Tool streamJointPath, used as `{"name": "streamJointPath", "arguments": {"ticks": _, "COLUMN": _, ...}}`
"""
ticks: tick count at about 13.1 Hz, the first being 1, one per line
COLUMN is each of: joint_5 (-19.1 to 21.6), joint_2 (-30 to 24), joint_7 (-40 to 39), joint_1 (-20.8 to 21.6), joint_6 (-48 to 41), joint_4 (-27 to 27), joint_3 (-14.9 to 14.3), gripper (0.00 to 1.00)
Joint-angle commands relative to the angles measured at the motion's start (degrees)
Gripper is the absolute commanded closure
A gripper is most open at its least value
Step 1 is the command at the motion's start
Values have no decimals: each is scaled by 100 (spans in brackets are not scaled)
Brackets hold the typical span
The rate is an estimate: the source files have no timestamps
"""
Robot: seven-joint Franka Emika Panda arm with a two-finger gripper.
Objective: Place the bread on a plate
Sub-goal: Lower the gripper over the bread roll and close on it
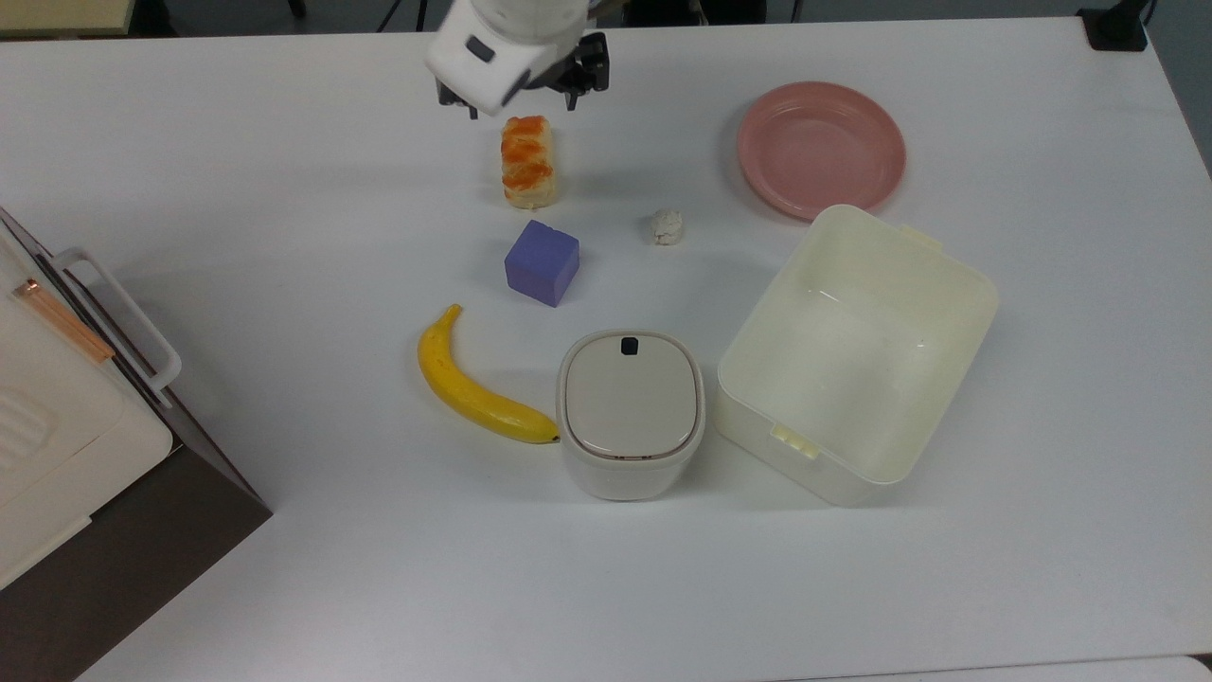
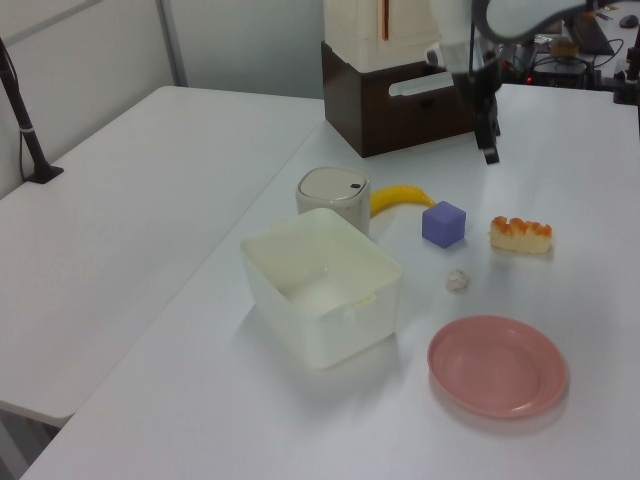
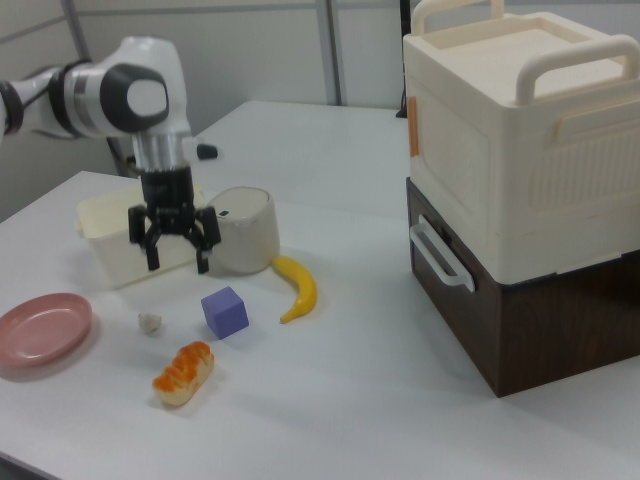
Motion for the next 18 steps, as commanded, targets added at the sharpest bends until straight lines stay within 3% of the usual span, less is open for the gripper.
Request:
{"name": "streamJointPath", "arguments": {"ticks": 1, "joint_5": -149, "joint_2": -213, "joint_7": -84, "joint_1": 128, "joint_6": 439, "joint_4": -857, "joint_3": -64, "gripper": 0}}
{"name": "streamJointPath", "arguments": {"ticks": 4, "joint_5": -298, "joint_2": -179, "joint_7": 55, "joint_1": 146, "joint_6": 1062, "joint_4": -1456, "joint_3": -64, "gripper": 0}}
{"name": "streamJointPath", "arguments": {"ticks": 10, "joint_5": -597, "joint_2": 93, "joint_7": 153, "joint_1": 146, "joint_6": 1407, "joint_4": -1826, "joint_3": -72, "gripper": 3}}
{"name": "streamJointPath", "arguments": {"ticks": 14, "joint_5": -729, "joint_2": 445, "joint_7": 741, "joint_1": 339, "joint_6": 1731, "joint_4": -1835, "joint_3": -72, "gripper": 4}}
{"name": "streamJointPath", "arguments": {"ticks": 17, "joint_5": -738, "joint_2": 551, "joint_7": 777, "joint_1": 348, "joint_6": 1872, "joint_4": -1835, "joint_3": -72, "gripper": 23}}
{"name": "streamJointPath", "arguments": {"ticks": 18, "joint_5": -747, "joint_2": 560, "joint_7": 777, "joint_1": 357, "joint_6": 1873, "joint_4": -1826, "joint_3": -72, "gripper": 39}}
